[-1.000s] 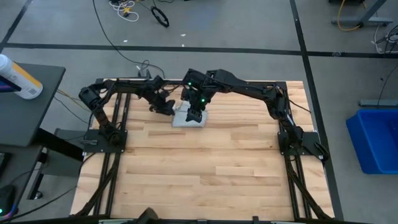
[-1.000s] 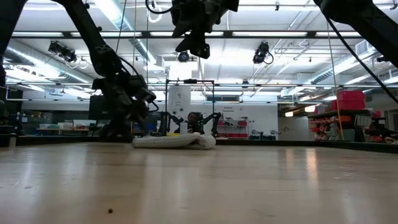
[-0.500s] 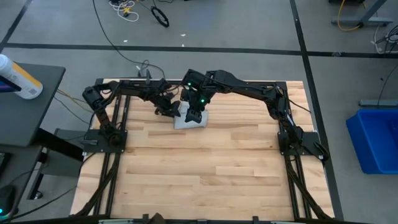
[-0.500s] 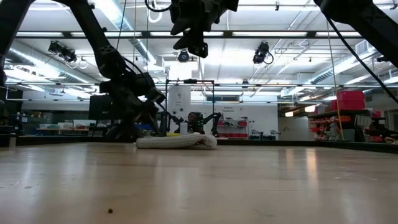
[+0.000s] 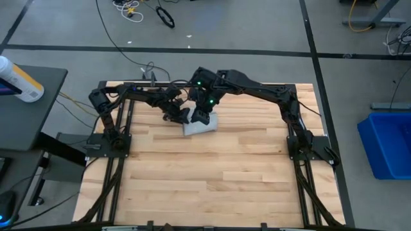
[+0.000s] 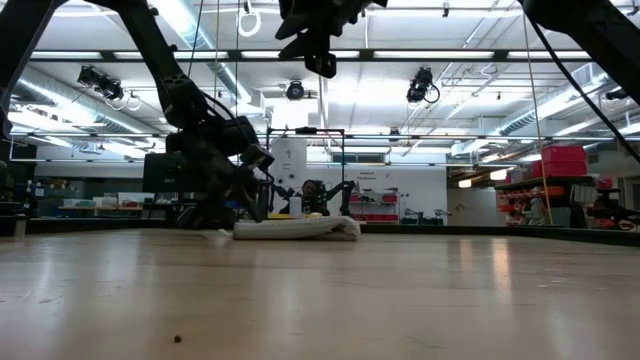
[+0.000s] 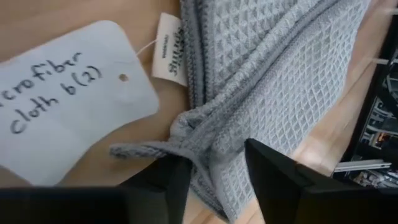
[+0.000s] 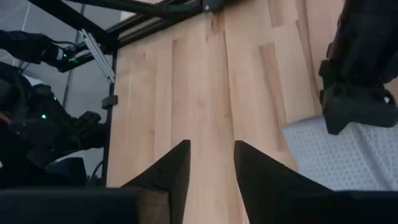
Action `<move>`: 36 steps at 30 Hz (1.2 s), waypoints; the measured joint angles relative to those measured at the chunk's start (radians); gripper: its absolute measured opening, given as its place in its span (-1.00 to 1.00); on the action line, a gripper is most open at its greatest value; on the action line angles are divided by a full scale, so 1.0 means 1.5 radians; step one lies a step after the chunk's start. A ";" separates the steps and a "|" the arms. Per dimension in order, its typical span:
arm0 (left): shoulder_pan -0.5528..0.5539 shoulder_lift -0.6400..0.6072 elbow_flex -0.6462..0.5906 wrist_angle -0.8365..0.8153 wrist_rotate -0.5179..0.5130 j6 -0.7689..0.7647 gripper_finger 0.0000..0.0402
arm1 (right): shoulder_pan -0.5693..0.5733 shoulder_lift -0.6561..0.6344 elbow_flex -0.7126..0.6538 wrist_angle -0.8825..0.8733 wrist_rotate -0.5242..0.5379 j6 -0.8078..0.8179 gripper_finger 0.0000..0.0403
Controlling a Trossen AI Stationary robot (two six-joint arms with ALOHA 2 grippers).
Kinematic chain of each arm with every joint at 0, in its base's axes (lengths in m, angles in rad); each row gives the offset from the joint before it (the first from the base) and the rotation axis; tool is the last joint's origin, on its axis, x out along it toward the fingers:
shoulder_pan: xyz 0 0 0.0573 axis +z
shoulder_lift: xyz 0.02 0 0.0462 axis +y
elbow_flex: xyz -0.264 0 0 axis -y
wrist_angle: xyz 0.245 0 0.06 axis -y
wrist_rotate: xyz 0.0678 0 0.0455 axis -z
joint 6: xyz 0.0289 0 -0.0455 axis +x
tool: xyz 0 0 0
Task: Fold microfiber towels
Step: Fold the gray towel
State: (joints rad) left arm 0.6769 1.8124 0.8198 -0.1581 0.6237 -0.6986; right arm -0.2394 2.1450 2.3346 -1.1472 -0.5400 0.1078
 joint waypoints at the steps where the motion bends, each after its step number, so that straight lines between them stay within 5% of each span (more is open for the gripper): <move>1: 0.000 0.000 0.000 -0.001 -0.001 0.005 -0.28 | 0.000 -0.001 0.000 0.002 0.000 0.000 -0.37; 7: -0.002 -0.005 -0.002 -0.006 -0.013 0.032 -0.91 | 0.001 -0.003 0.000 0.002 0.007 0.007 -0.52; 14: -0.008 -0.078 -0.002 -0.003 -0.020 0.039 -0.96 | 0.003 -0.003 0.000 0.001 0.008 0.005 -0.60; 22: -0.008 -0.110 0.043 -0.007 -0.015 0.049 -0.96 | 0.002 -0.003 0.000 0.002 0.008 -0.001 -0.42; 28: 0.002 -0.090 0.100 -0.012 -0.058 0.098 -0.96 | 0.003 -0.003 0.000 0.002 0.007 0.005 -0.37; 36: 0.013 0.008 0.123 -0.077 -0.014 0.148 -0.96 | 0.012 -0.003 0.000 0.002 0.005 0.008 -0.52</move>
State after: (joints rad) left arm 0.6966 1.8238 1.0042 -0.2737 0.6027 -0.4767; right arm -0.2209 2.1403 2.3344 -1.1442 -0.5318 0.1205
